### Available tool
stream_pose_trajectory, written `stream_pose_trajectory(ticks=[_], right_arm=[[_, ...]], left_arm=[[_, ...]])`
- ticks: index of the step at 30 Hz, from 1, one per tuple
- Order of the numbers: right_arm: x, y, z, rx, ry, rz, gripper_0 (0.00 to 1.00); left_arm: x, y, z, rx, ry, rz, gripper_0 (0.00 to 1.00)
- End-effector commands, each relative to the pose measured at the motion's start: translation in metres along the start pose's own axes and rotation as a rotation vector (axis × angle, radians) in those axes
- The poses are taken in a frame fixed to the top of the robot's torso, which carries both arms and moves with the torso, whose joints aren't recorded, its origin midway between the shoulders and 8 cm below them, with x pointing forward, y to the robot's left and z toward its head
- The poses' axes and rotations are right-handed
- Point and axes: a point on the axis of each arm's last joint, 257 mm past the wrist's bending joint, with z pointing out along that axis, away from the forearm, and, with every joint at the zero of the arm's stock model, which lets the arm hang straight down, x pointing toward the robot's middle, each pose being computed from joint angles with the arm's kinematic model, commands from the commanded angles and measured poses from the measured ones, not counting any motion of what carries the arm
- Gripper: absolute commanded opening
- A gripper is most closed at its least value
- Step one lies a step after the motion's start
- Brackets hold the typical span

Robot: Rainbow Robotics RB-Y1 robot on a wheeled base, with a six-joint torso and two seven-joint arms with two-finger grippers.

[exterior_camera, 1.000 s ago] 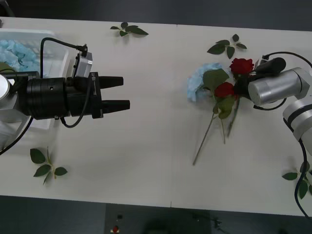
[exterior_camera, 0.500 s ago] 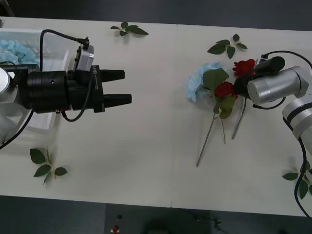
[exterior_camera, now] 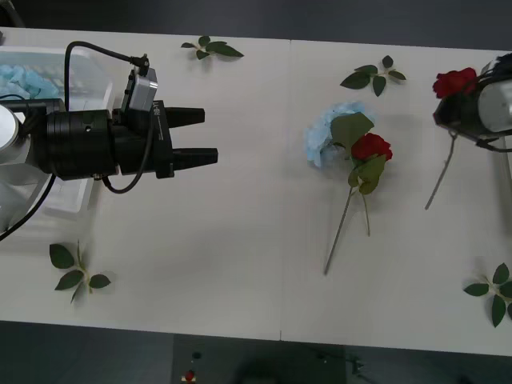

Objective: Put the red flowers into the right box and the blue flowers into the left box

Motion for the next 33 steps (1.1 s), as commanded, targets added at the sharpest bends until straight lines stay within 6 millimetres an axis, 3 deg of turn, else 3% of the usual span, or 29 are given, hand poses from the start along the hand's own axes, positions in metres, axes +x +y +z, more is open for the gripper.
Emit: stream_pose_trajectory(ticks=[1, 3, 10, 21, 27, 33], right_arm=[[-0.068, -0.039, -0.044, 0.034, -0.081, -0.061, 0.00], [-0.087, -0.067, -0.060, 0.063, -0.102, -0.067, 0.00], [-0.120, -0.144, -0.092, 0.174, -0.177, -0.244, 0.00], [-0.108, -0.238, -0.084, 0.287, -0.250, -0.373, 0.00], [-0.107, -0.252, -0.082, 0.315, -0.261, -0.392, 0.00], [-0.108, -0.247, -0.080, 0.300, -0.279, -0.390, 0.00]], left_arm=[[-0.018, -0.004, 0.007, 0.016, -0.029, -0.008, 0.88], [-0.018, -0.004, 0.007, 0.016, -0.029, -0.008, 0.89], [-0.016, -0.005, 0.008, 0.019, -0.026, -0.012, 0.89], [-0.015, -0.004, 0.007, 0.015, -0.023, -0.012, 0.89], [-0.015, -0.005, 0.008, 0.017, -0.024, -0.014, 0.89], [-0.014, -0.005, 0.008, 0.016, -0.023, -0.013, 0.89]])
